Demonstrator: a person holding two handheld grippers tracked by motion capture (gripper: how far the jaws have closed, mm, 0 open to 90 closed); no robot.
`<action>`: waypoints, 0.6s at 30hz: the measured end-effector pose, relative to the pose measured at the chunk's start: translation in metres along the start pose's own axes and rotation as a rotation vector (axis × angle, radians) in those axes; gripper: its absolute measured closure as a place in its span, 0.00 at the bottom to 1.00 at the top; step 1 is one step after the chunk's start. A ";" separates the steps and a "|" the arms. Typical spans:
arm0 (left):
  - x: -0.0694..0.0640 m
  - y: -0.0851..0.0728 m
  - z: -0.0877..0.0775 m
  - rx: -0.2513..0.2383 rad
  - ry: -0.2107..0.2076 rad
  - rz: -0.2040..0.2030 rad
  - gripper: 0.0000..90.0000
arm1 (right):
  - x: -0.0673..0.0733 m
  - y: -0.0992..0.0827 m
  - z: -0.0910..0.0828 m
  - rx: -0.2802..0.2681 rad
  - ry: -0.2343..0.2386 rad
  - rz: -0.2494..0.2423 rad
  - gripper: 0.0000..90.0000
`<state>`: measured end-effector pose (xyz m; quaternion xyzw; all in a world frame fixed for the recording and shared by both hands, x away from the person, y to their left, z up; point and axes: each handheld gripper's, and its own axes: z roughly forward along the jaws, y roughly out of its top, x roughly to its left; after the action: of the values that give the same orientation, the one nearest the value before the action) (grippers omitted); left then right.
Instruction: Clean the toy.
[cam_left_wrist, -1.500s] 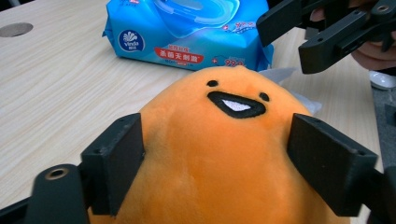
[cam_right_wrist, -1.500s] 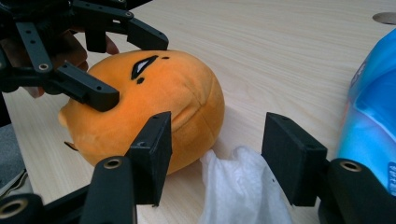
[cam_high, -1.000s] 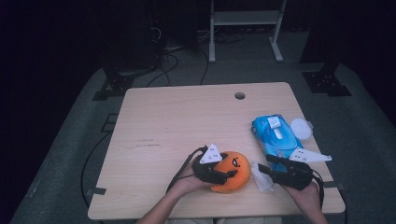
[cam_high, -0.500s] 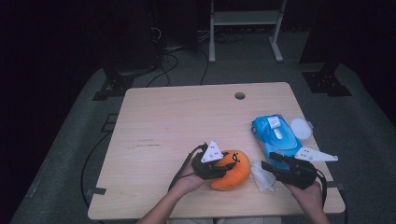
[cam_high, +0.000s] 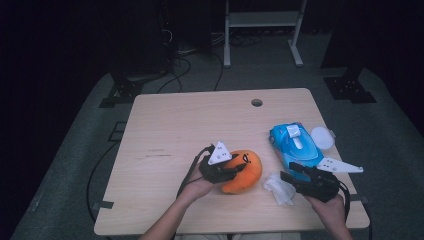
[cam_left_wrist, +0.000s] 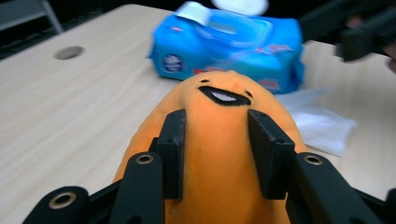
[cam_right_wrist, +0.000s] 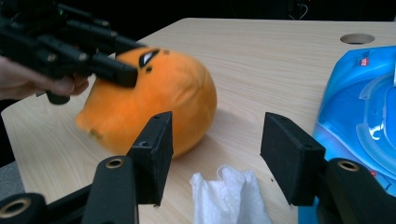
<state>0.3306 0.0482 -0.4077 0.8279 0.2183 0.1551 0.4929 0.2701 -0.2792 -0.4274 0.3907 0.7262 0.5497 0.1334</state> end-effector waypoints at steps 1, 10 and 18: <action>0.004 0.000 0.000 -0.001 0.011 -0.006 0.67 | -0.001 0.000 0.001 0.004 0.003 0.003 0.48; 0.032 -0.005 -0.005 0.010 0.113 -0.021 0.67 | 0.000 0.001 0.008 0.021 0.003 -0.033 0.47; 0.035 -0.022 -0.004 -0.031 0.126 -0.064 0.47 | 0.004 -0.002 0.006 0.043 0.001 -0.043 0.44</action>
<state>0.3541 0.0784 -0.4234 0.8014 0.2729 0.1943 0.4956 0.2707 -0.2720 -0.4301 0.3774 0.7461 0.5313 0.1365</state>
